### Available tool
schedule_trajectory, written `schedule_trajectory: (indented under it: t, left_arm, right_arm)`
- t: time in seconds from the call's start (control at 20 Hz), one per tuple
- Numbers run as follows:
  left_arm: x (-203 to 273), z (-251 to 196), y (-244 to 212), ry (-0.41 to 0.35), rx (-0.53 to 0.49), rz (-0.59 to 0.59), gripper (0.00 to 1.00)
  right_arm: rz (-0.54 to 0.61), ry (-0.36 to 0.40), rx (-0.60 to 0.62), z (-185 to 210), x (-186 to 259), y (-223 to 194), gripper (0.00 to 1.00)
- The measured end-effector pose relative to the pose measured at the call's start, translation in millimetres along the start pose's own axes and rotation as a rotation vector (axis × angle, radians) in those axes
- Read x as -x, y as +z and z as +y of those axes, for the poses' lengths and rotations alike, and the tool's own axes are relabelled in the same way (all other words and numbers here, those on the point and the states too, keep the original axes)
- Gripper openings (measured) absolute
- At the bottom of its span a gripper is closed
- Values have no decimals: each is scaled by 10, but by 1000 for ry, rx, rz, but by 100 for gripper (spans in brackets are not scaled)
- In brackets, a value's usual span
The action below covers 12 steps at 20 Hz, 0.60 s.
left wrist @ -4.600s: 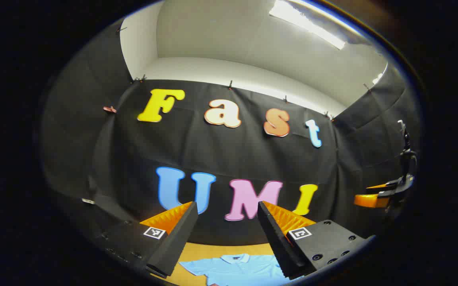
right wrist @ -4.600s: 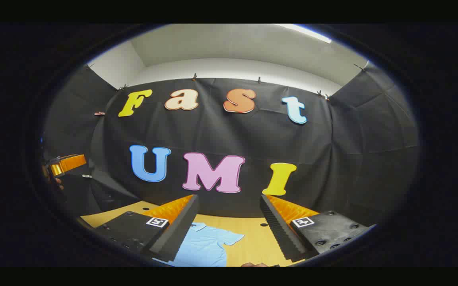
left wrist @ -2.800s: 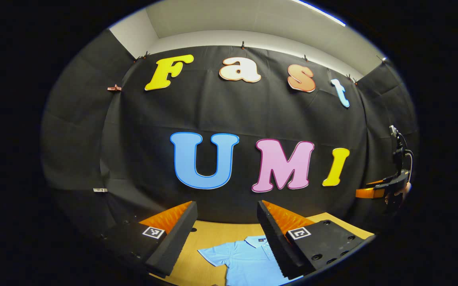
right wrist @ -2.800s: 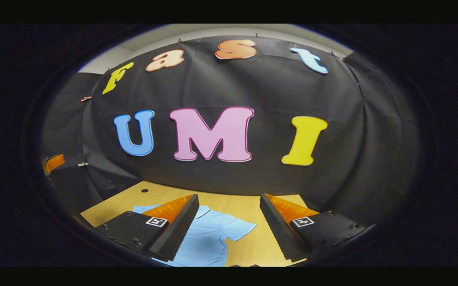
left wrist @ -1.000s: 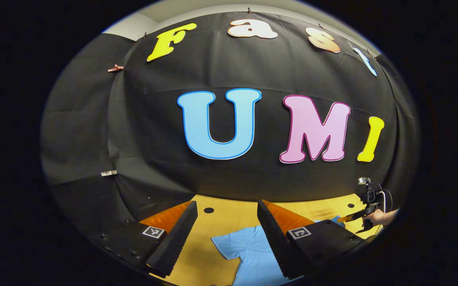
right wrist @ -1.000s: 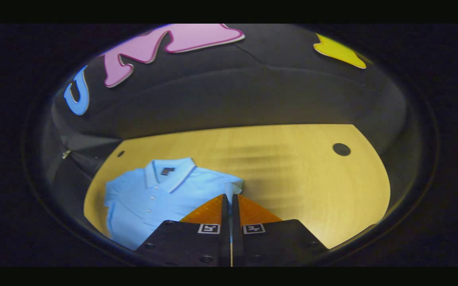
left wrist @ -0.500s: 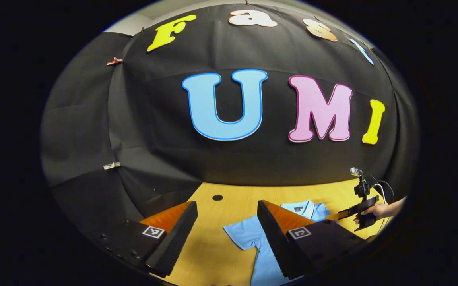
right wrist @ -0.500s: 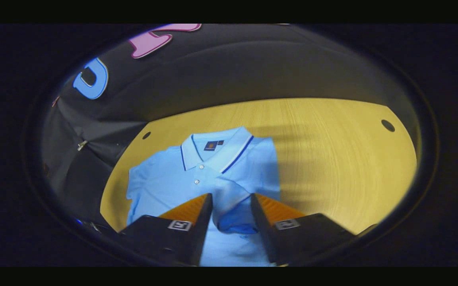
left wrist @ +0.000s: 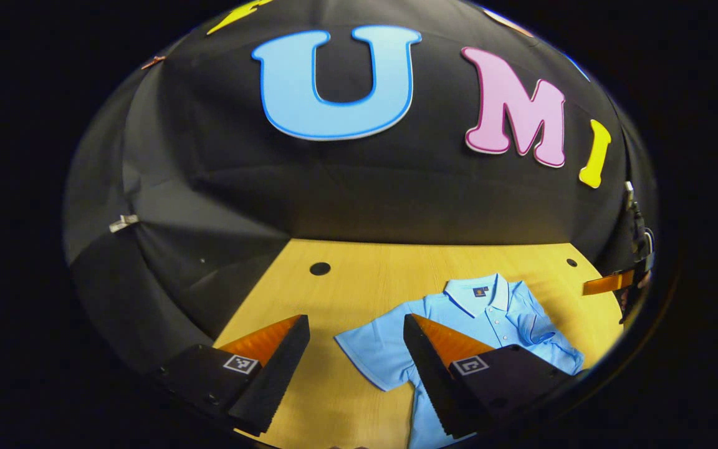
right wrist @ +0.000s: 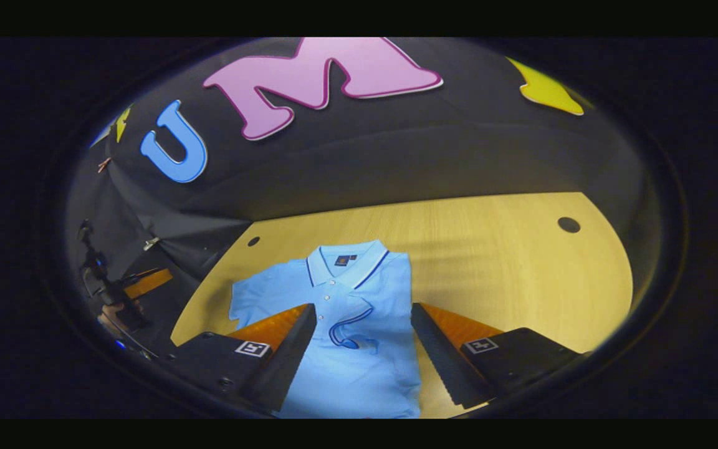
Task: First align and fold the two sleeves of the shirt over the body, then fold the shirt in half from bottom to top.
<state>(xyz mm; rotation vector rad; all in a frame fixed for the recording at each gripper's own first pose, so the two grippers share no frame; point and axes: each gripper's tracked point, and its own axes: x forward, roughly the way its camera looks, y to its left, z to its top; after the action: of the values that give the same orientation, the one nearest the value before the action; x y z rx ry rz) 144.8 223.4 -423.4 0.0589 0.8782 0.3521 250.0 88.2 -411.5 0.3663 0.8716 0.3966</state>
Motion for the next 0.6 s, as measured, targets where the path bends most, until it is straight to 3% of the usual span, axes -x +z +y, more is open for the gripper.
schedule_trajectory:
  t: [0.15,0.3,0.6]
  left_arm:
    - [-559,62,-163,30,13,72,97]
    - [-979,84,-488,52,-8,184,97]
    - [-1309,26,-1092,54,24,378,97]
  right_arm:
    - [-1,-45,38,-294,209,-100,96]
    - [18,-92,-26,-549,401,-240,96]
    - [52,-187,-113,-1011,665,-615,96]
